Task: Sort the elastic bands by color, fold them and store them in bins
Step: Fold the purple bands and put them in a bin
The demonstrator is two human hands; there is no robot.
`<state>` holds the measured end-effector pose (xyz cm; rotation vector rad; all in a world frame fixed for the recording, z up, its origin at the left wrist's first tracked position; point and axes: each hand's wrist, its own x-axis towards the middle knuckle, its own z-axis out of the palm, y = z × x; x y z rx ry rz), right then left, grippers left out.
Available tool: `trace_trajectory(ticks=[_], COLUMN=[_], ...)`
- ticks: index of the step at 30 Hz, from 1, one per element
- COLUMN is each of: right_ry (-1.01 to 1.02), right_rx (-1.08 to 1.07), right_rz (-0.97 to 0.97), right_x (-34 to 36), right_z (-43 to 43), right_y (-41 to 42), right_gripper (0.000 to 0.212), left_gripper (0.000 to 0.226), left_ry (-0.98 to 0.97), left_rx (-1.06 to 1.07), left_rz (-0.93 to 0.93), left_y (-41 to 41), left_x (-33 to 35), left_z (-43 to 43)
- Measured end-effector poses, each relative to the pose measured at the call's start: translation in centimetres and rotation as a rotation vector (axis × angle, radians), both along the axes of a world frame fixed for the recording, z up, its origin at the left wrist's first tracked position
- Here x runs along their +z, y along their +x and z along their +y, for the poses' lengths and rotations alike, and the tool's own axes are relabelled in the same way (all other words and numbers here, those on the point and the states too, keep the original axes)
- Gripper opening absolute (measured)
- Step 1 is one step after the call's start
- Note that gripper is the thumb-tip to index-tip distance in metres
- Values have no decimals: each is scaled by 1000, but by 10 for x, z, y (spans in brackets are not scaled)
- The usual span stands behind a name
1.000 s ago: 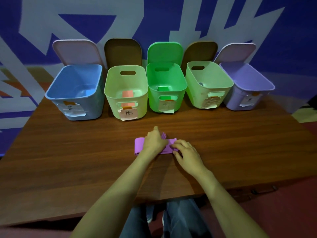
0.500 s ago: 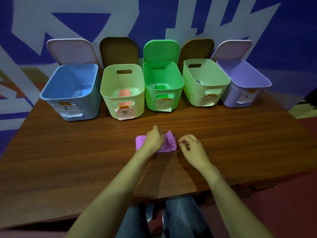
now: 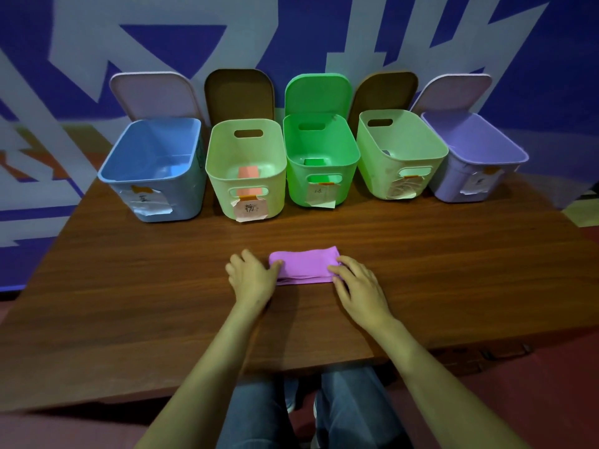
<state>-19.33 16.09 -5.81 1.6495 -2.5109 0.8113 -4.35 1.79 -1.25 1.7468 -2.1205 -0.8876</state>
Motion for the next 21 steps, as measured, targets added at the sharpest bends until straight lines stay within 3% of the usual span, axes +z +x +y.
trace_trajectory(ticks=[3,6,9,12,15,19,21], right_ry=[-6,0,8,6,-29,-78,-121], right_rx=[-23,-30,-22,-42,-70,64,132], right_rz=[-18,-42,-64,-12,40,-175,-234], right_x=[0,2,5,17,40,80,92], right_z=[0,-1,0,-4,-14,-15,-12], right_y=[3,4,5,6,8,15,19], right_gripper=[24,23,24,27,18,52,55], left_gripper=[67,59,32,18,15,18,15], left_ry=[138,185,200,191,46,-195,-316], left_rx=[5,-41,-8,-74,-205,-454,-557], left_rz=[-115,-106,89,400,486,461,445], left_y=[3,-1,-4,-6,-8,-11,-12], left_x=[-7,-5,0,10,24,39,51], left_z=[2,2,4,15,26,28,27])
